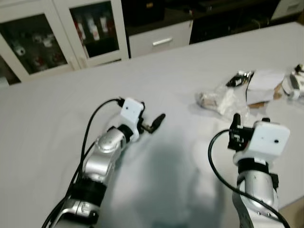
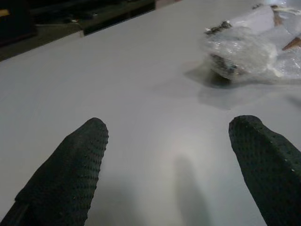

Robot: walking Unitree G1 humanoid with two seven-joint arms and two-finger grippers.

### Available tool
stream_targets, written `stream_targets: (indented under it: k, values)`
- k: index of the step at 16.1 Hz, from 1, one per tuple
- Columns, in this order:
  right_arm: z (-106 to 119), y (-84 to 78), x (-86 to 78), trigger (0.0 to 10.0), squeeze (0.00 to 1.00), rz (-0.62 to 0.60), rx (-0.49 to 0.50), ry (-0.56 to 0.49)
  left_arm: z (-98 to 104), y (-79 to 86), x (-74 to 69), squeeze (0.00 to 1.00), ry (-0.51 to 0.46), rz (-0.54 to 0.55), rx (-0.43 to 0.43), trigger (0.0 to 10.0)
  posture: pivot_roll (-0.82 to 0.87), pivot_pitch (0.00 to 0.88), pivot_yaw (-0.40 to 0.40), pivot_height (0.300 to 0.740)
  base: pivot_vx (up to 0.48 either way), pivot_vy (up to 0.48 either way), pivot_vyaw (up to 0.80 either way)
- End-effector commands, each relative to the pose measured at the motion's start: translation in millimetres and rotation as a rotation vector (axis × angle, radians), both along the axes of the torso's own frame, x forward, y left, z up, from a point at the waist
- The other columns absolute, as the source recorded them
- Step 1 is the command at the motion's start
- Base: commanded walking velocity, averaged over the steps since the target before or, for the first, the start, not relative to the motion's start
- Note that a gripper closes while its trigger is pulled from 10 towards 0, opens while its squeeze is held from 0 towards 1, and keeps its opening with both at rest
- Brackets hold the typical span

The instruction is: Picking trash to rubbish bin

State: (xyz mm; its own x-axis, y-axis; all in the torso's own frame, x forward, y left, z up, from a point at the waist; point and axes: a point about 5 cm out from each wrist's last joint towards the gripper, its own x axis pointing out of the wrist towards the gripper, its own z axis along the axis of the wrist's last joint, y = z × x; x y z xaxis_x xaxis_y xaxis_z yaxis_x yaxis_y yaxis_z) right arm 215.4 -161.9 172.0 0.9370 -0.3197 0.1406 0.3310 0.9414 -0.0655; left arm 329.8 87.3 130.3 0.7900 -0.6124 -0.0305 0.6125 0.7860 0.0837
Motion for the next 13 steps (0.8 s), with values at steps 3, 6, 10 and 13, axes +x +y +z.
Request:
stream_targets:
  k: [3, 6, 10, 13]
  values:
    - [-0.3, -2.4, -2.3, 10.0, 0.0, -0.011, -0.005, 0.009, 0.1, -6.1, -2.4, 0.0, -0.006, -0.028, 0.004, 10.0, 0.02, 0.125, 0.041, 0.74, 0.0, -0.32, 0.0]
    - [0.1, -1.8, -1.4, 10.0, 0.0, -0.003, -0.008, 0.009, -1.4, -5.5, -2.5, 0.0, 0.004, -0.024, 0.003, 10.0, 0.03, 0.123, 0.041, 0.74, 0.0, -0.48, 0.0]
    - [0.4, -0.5, -0.6, 10.0, 0.0, 0.002, -0.007, 0.008, -2.7, -3.9, -2.0, 0.0, 0.007, -0.018, 0.013, 10.0, 0.03, 0.123, 0.041, 0.74, 0.0, -0.48, 0.0]
    - [1.2, 0.7, 0.2, 10.0, 0.0, 0.007, -0.004, 0.006, -4.8, -1.9, -1.4, 0.0, 0.018, -0.004, 0.02, 10.0, 0.03, 0.123, 0.041, 0.74, 0.0, -0.114, 0.0]
